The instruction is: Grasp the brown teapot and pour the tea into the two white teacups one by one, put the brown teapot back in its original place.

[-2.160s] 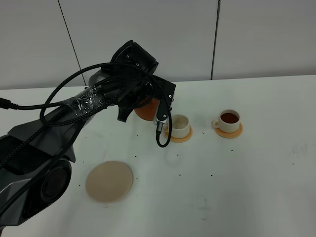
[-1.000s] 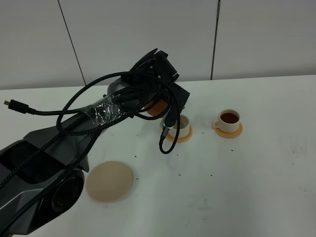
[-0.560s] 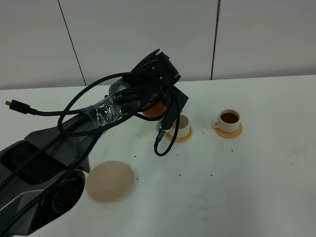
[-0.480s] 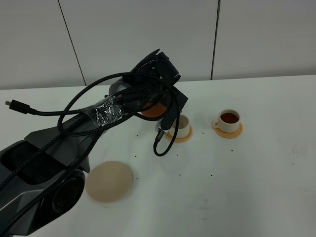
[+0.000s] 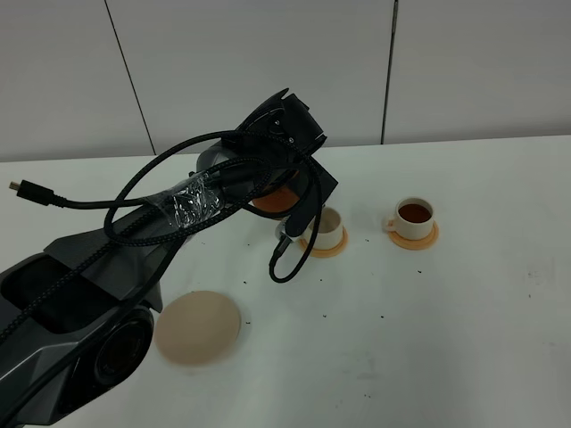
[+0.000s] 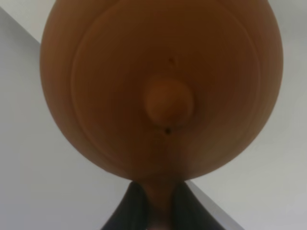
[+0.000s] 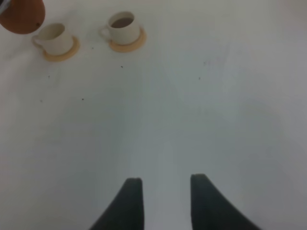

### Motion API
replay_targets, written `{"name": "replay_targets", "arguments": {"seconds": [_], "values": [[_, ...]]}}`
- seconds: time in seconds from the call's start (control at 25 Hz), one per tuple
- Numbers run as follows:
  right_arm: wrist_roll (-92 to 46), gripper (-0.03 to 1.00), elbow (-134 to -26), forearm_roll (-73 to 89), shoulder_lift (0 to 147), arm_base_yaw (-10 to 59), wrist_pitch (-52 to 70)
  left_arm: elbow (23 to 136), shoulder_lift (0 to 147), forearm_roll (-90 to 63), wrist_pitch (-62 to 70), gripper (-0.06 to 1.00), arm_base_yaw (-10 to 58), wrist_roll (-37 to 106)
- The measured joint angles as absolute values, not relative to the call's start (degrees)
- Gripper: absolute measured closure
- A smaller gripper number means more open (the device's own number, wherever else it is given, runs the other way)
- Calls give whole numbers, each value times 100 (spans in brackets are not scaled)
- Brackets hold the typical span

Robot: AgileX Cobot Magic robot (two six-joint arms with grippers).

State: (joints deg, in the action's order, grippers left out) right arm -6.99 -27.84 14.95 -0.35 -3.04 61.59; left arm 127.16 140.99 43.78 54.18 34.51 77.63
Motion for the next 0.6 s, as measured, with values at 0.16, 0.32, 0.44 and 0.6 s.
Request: {"name": "replay_targets", "arguments": {"seconds": [0.16, 0.32, 0.44, 0.6], "values": [[-699, 73, -2784, 1495, -35, -304, 6159, 12716, 14099, 4466, 5404, 77, 3458, 7801], [-699, 73, -2784, 1495, -35, -304, 6159, 12716, 14099, 4592, 5354, 77, 3503, 7826], [-693, 73, -2784, 1495, -35, -304, 6159, 12716, 14099, 4700, 5304, 77, 3548, 7832], [-697, 73, -2784, 1495, -35, -304, 6159, 12716, 14099, 4758, 5271, 77, 3610, 7868]]}}
